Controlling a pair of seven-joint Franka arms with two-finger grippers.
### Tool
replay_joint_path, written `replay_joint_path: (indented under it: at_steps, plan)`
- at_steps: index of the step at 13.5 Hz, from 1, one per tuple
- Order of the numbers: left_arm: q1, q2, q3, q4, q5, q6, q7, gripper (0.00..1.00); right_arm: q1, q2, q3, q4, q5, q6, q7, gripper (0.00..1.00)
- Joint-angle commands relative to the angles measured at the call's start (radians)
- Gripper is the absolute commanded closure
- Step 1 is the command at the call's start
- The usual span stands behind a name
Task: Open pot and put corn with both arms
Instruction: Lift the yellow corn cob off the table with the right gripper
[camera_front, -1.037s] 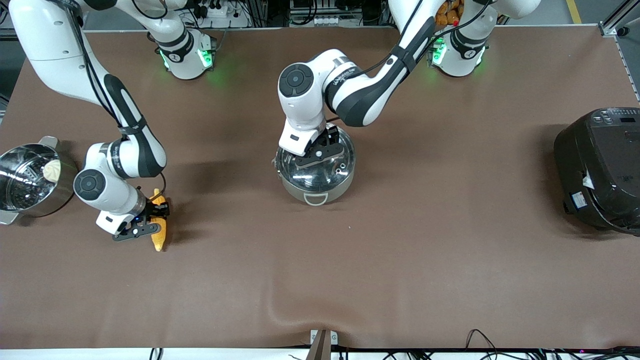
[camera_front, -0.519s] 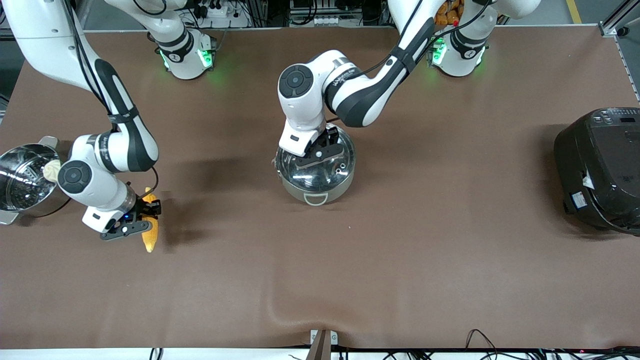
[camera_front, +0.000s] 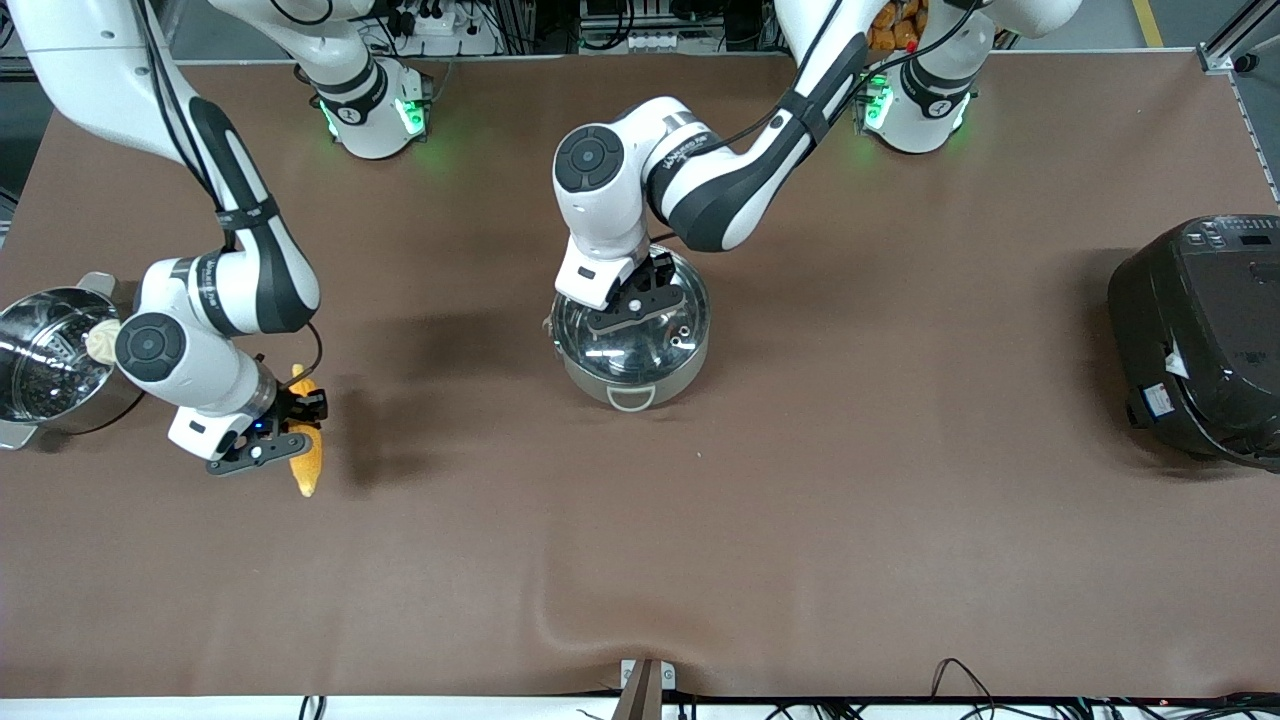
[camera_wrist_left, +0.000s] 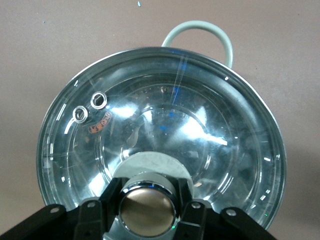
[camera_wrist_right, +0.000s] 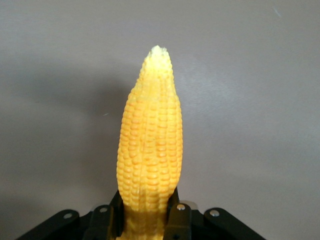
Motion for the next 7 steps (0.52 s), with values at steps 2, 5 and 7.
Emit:
replay_joint_path:
  at_steps: [2,5,7]
  plan:
    - [0.0,-0.01,-0.001,0.006,0.012,-0.003,-0.005,1.0,0.006,-0.071,0.028,-0.008,0.089,-0.063,0.01,1.0]
    - [0.008,-0.045,-0.001,0.0,0.01,-0.016,-0.008,1.0,0.045,-0.103,0.03,-0.008,0.132,-0.109,0.025,1.0]
    - [0.026,-0.107,0.001,-0.012,0.01,-0.043,-0.01,1.0,0.085,-0.122,0.028,0.01,0.143,-0.16,0.094,1.0]
